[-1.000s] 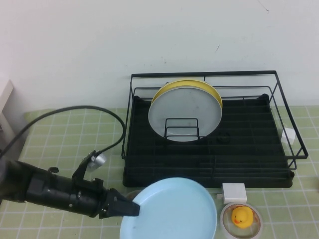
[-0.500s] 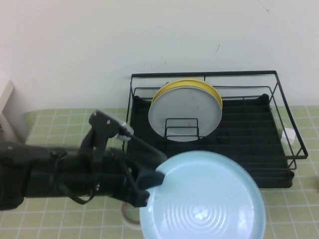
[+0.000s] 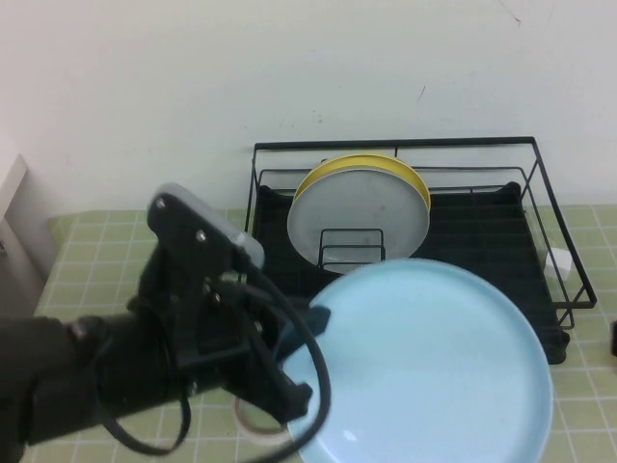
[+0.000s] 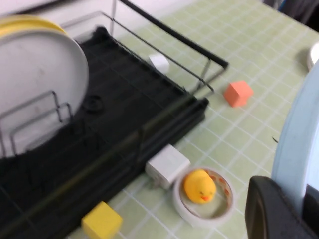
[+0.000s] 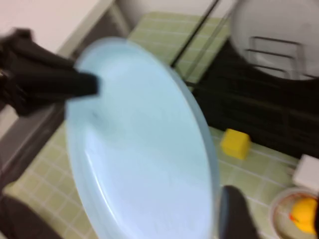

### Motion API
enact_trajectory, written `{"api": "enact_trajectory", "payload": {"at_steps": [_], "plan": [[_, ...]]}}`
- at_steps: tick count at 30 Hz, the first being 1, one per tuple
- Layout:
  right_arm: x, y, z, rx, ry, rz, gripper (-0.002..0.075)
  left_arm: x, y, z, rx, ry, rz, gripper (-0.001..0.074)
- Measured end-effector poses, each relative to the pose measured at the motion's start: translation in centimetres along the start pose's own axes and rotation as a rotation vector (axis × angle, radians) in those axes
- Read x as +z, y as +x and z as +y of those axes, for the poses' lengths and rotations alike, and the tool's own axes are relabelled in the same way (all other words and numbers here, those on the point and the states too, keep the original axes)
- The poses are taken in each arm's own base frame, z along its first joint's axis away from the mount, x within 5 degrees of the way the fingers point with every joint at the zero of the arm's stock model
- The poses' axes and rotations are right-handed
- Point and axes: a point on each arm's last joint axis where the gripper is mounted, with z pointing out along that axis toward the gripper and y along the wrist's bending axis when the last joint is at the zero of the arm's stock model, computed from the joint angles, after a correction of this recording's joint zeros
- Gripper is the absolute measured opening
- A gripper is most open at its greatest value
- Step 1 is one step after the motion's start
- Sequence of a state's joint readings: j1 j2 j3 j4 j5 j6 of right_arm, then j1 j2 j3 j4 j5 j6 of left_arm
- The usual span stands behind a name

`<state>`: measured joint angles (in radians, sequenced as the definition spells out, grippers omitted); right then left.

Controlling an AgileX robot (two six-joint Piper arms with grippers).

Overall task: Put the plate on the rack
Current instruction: Hand over the plate

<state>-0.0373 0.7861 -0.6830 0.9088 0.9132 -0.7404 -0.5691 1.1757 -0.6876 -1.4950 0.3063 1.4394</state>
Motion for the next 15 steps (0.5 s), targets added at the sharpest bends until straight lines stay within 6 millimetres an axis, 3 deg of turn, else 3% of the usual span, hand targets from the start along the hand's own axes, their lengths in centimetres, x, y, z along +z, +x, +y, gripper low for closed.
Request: {"api": "enact_trajectory", "payload": {"at_steps": [5, 15], "plan": [[1.9, -0.9, -0.9, -0.078, -0.107, 0.033, 0.0424, 0.3, 0.6, -1.2, 0.000, 0.040, 0.019, 0.0015], [4.9, -0.5, -0.8, -0.110, -0.295, 0.144, 0.0443, -0.1, 0.3, -1.5, -0.028, 0.039, -0.009, 0.0015]]}}
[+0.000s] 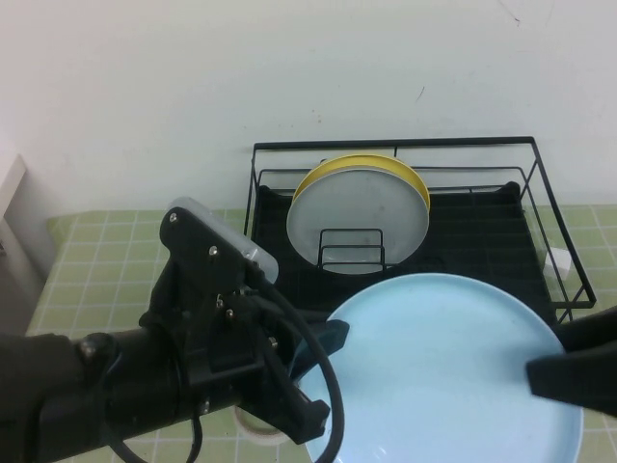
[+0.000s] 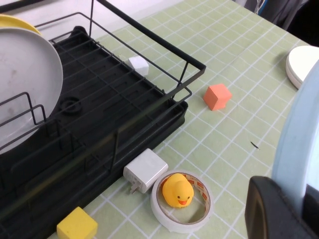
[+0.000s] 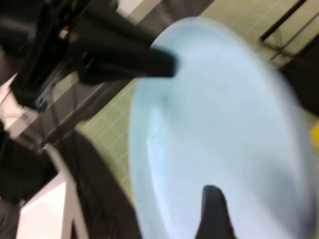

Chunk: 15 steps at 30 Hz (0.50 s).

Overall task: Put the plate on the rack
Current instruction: Hand over the plate

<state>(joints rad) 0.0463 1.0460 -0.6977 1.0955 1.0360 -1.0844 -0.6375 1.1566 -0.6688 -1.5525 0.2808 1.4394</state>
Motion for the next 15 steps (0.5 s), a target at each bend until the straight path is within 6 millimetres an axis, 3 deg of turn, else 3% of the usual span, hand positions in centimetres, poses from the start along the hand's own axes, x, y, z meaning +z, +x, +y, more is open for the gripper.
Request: {"api": "enact_trajectory", "payload": {"at_steps": [8, 10, 13, 15], "plan": [[3.3, 0.2, -1.4, 0.005, -0.045, 0.085, 0.0426, -0.1, 0.0, -0.1, -0.003, 0.009, -0.002, 0.0015], [3.8, 0.4, -2.1, 0.018, -0.046, 0.104, 0.0359, -0.1, 0.0, -0.2, -0.009, 0.018, -0.003, 0.0015], [4.3, 0.4, -2.5, 0.005, -0.065, 0.110, 0.0166, -0.1, -0.1, -0.2, -0.013, 0.021, -0.007, 0.0017], [4.4, 0.3, -2.4, -0.007, -0.086, 0.098, 0.0134, -0.1, -0.1, -0.2, -0.012, 0.024, -0.011, 0.0017]]}}
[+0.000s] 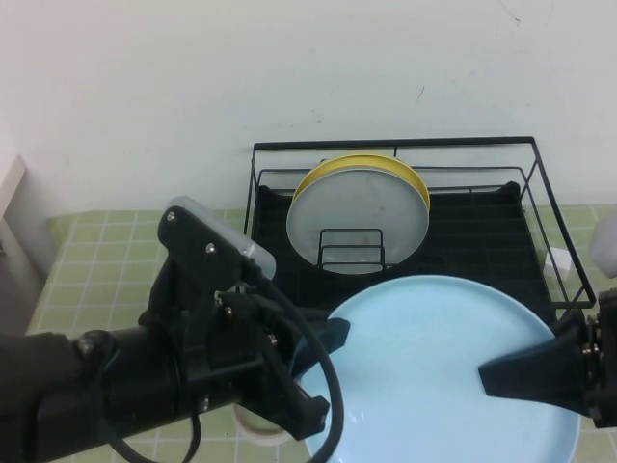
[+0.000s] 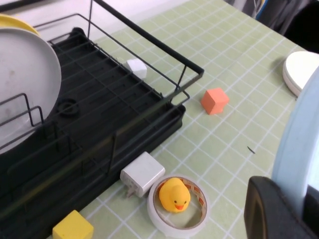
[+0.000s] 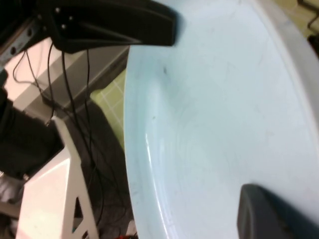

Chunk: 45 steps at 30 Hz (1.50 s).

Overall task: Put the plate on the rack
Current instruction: Hand over the plate, then place the plate on the rack

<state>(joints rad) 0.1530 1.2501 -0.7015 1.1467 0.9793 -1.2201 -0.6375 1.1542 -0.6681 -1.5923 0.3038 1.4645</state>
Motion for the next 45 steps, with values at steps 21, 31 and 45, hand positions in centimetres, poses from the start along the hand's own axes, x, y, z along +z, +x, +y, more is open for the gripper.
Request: {"api": "enact_trajectory", "payload": {"at_steps": [21, 31, 45], "plan": [[0.5, -1.7, -3.4, -0.489, 0.265, -0.089, 0.0134, -2.8, -1.8, 1.3, -0.066, -0.245, -0.150, 0.0447], [0.0, -8.3, -4.8, -0.702, 0.281, -0.165, 0.0134, -10.5, -1.3, 0.9, -0.073, -0.437, -0.376, 0.0015], [5.0, -17.0, -13.8, -0.804, 0.194, -0.213, 0.0134, -16.1, 7.6, 0.0, -0.484, -0.278, -0.640, 0.0000]]}}
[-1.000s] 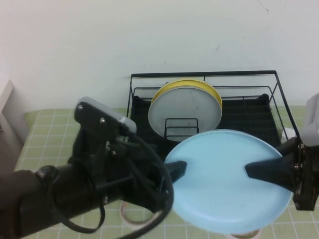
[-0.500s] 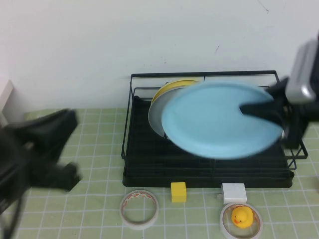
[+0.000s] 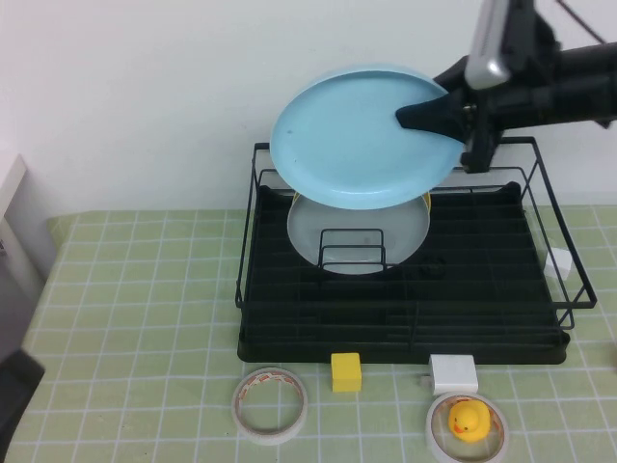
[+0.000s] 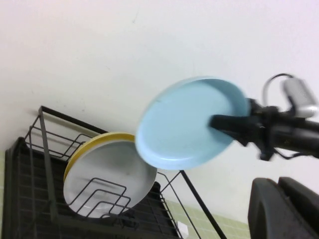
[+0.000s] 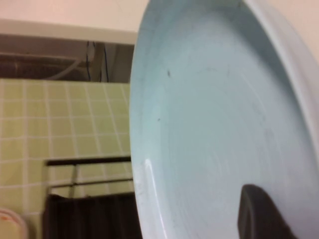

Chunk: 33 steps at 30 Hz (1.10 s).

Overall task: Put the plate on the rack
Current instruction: Place the plate on the rack

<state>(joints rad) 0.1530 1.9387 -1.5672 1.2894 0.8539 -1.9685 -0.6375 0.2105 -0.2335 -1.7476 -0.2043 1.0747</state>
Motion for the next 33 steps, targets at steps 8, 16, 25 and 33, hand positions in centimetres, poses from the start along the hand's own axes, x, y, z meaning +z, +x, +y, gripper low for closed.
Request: {"api": "enact_trajectory", "payload": {"at_steps": [8, 16, 25, 33], "plan": [[4.8, 5.5, -2.2, 0.011, -0.056, 0.017, 0.0134, -1.1, 2.1, 1.8, -0.026, 0.002, 0.000, -0.0001], [6.6, 8.5, -1.8, -0.039, -0.109, 0.036, 0.0134, -1.1, 3.0, 1.6, -0.032, 0.061, 0.057, -0.0001], [6.6, 8.5, -2.0, -0.049, -0.085, 0.038, 0.0134, -1.1, 3.1, 1.5, -0.032, 0.071, 0.063, -0.0001], [6.2, 7.7, -2.6, -0.119, -0.030, 0.032, 0.0134, -1.1, 3.0, 1.6, -0.023, 0.067, 0.060, -0.0001]]}}
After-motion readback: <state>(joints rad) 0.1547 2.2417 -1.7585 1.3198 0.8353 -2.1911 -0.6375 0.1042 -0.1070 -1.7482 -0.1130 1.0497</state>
